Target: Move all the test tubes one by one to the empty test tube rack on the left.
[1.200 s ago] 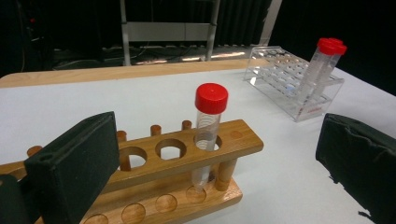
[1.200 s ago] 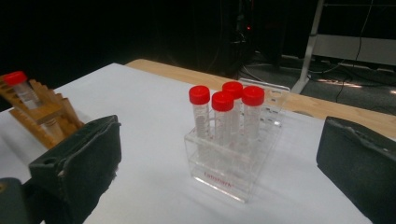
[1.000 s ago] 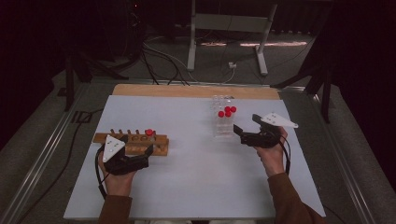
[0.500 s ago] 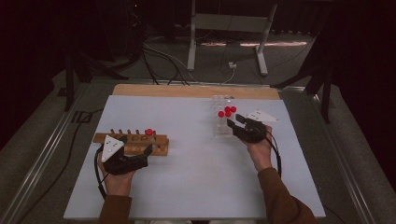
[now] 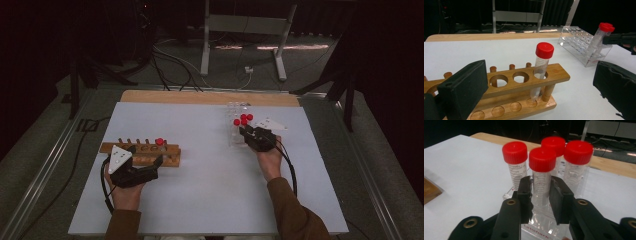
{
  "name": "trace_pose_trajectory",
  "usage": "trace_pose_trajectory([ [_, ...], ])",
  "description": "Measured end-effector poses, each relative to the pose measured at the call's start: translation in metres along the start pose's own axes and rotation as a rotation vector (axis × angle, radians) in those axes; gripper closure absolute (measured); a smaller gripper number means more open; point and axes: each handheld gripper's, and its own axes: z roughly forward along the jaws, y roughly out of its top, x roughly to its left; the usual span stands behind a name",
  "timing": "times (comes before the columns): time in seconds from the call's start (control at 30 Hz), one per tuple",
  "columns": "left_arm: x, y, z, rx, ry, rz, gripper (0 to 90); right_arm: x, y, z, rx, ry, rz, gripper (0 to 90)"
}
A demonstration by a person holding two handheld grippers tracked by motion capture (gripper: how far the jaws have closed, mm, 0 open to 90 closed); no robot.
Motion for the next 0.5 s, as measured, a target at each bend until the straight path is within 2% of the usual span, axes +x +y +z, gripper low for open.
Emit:
trace_pose_trajectory([
  [0.17, -0.0001, -0.0002, -0.0001, 0.0, 0.0, 0.001, 0.6, 0.0012, -0.0022, 0.004, -0.009, -0.02, -0.002, 73.4],
  [0.5, -0.0005, -0.0009, 0.0007, 0.005, 0.001, 0.004, 0.6, 0.0017, -0.0022, 0.0034, -0.011, -0.027, -0.008, 74.8],
])
